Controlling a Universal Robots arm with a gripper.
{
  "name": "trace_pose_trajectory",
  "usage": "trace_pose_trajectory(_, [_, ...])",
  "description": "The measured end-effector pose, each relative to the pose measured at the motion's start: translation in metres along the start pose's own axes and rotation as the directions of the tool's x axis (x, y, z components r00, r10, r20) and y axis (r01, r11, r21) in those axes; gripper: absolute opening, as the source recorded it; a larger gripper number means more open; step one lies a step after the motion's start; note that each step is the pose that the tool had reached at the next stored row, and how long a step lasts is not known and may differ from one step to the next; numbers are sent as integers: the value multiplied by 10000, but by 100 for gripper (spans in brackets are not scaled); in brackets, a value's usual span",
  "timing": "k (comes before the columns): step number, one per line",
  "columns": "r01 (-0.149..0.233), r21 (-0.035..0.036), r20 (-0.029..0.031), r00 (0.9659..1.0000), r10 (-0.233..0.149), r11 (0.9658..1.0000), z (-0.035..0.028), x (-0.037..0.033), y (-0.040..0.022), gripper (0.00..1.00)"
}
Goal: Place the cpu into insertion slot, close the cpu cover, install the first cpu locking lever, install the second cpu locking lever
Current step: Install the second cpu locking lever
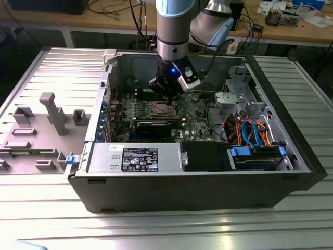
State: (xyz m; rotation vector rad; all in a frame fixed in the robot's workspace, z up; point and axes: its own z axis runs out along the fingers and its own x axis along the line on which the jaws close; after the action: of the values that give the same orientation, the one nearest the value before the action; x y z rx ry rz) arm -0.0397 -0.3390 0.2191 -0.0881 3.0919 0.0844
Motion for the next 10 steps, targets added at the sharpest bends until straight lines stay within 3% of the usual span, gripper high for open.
trace_pose_trajectory(3, [-3, 3, -1, 10000, 3, 10000, -8, 1, -5, 11])
trace_pose_trajectory(6, [-1, 0, 0, 10000, 1, 10000, -62, -2, -4, 11])
trace_pose_trajectory(10, [1, 0, 0, 10000, -1, 10000, -69, -2, -16, 11])
